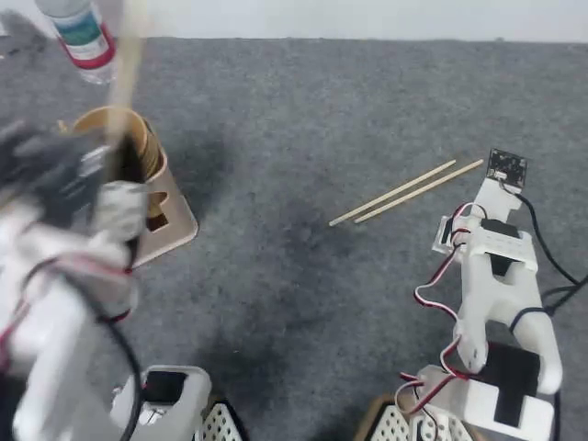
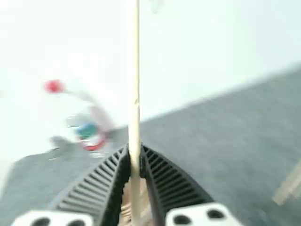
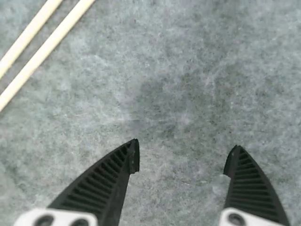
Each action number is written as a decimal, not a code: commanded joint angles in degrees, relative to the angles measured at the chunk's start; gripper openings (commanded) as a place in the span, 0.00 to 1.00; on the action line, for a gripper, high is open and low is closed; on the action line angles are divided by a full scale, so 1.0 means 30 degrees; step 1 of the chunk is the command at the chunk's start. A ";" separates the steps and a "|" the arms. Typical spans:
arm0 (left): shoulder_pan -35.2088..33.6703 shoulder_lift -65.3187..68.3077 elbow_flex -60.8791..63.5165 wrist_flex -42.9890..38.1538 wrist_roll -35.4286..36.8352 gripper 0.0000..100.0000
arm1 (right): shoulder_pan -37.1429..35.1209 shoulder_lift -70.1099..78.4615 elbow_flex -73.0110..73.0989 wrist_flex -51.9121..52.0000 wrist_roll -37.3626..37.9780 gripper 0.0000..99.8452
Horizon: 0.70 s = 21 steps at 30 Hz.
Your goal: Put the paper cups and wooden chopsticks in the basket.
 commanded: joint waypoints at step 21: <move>-1.3011 -0.8469 2.4308 -2.1509 0.5363 0.01 | -0.0747 -0.0806 0.0000 -0.0337 0.0908 0.30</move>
